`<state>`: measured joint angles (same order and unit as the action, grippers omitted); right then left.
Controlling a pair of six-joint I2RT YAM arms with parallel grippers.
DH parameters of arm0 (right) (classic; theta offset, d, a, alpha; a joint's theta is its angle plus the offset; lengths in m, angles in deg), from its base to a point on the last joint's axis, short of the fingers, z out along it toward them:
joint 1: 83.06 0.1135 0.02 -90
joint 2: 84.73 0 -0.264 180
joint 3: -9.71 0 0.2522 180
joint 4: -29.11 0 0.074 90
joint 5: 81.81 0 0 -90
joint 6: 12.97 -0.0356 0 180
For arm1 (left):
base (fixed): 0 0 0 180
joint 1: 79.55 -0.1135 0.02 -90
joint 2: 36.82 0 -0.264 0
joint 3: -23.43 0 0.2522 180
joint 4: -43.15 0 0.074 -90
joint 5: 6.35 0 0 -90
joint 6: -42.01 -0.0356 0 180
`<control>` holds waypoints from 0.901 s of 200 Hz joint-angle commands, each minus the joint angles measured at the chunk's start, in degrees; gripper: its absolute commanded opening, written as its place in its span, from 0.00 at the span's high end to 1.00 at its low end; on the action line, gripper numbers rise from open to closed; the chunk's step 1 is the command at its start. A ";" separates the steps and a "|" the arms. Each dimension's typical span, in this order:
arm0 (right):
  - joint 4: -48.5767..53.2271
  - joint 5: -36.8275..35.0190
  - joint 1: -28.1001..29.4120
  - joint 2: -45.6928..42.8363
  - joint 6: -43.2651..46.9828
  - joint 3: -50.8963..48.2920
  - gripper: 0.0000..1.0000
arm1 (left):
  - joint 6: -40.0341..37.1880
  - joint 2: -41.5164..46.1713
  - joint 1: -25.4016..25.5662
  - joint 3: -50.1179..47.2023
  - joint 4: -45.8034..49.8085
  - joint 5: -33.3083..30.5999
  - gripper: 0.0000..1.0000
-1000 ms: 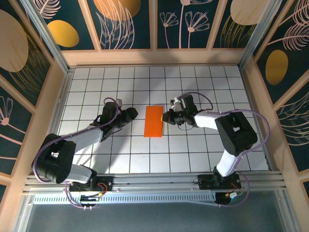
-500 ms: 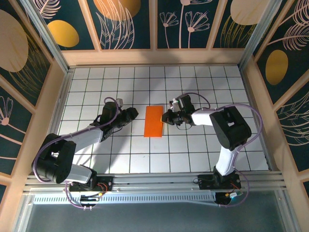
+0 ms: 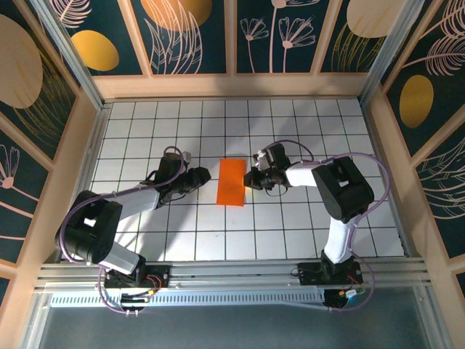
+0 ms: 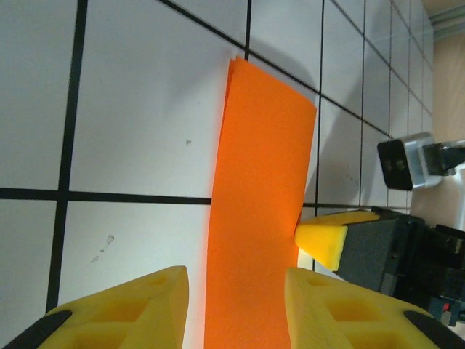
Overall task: Fold a paper plane with a square sheet of paper (fold left side to right side)
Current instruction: Third fold the triangle at the center of the table.
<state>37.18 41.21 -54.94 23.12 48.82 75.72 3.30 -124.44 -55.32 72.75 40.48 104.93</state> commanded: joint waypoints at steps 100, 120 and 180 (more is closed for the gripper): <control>4.82 -6.38 0.11 1.89 4.15 0.93 1.00 | -4.48 -11.98 5.03 10.27 9.39 0.69 0.59; 4.73 -6.38 0.09 1.85 4.14 0.84 1.00 | -4.87 -13.18 5.46 11.20 10.69 -0.01 0.60; 4.57 -6.45 0.10 2.00 4.19 0.85 1.00 | -5.40 -15.48 6.15 12.44 11.12 0.97 0.66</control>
<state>38.84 39.55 -54.77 23.12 51.67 76.70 -1.05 -138.31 -49.81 84.16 49.97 105.52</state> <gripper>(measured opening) 0.047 0.356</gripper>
